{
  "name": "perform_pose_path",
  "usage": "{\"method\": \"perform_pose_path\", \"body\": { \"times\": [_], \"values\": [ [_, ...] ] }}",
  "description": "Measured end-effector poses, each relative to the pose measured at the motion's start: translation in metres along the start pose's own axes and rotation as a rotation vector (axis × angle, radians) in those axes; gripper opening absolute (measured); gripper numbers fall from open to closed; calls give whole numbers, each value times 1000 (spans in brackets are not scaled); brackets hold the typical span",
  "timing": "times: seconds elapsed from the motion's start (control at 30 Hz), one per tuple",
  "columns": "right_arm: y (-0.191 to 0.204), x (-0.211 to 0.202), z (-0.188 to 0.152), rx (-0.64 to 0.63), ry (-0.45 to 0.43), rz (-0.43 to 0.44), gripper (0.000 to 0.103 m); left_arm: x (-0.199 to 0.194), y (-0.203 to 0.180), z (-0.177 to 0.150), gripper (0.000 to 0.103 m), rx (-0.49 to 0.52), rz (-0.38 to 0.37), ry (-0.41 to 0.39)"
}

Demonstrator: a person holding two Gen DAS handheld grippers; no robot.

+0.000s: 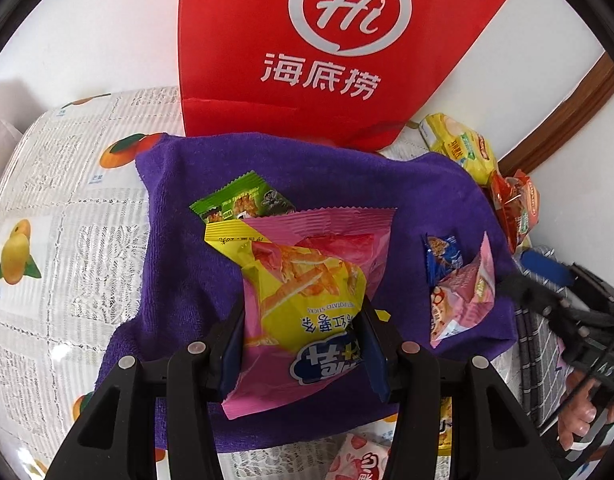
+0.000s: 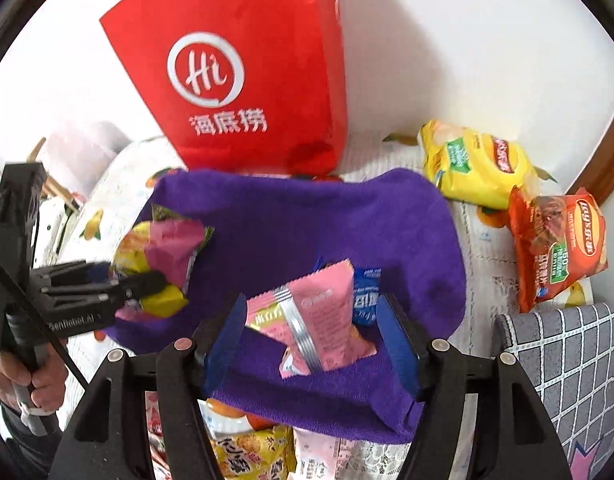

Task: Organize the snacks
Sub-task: 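Lower both packets onto the towel and open both tools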

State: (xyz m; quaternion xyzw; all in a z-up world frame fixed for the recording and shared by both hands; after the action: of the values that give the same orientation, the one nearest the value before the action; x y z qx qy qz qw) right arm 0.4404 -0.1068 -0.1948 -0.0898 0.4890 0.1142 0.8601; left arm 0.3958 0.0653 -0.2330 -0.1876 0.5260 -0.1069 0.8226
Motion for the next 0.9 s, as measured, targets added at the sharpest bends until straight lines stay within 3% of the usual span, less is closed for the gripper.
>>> {"method": "perform_pose_path", "body": {
  "times": [0.13, 0.27, 0.47, 0.53, 0.8, 0.9],
  "values": [
    [-1, -1, 1, 4, -20, -25, 67, 2, 0, -1, 48, 15, 10, 9],
    [4, -11, 5, 27, -68, 24, 67, 3, 2, -1, 49, 27, 41, 21],
    [4, -30, -3, 105, -96, 116, 67, -8, -1, 2, 62, 49, 56, 8],
    [1, -36, -13, 123, -99, 108, 67, -14, -5, 3, 67, 61, 49, 1],
    [-16, -41, -76, 178, -30, 5, 66, -31, -20, 5, 67, 67, 17, -28],
    [-16, -36, -101, 189, 7, -2, 56, -39, -27, 5, 67, 84, 13, -46]
  ]
}}
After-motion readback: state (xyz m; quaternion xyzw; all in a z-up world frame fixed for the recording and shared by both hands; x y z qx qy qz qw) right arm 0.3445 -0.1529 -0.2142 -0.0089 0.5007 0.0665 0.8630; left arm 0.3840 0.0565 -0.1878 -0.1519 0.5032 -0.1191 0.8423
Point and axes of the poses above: each gripper's, at about its wrist camera, not at the fingertips, and x roughly the way its jaws point, y to its left, z to its top, the point moved 9 cm from there along x, roughly the way its jaws point, and after that the axes turned 11 degrees about -z, right-handed, at the moved point
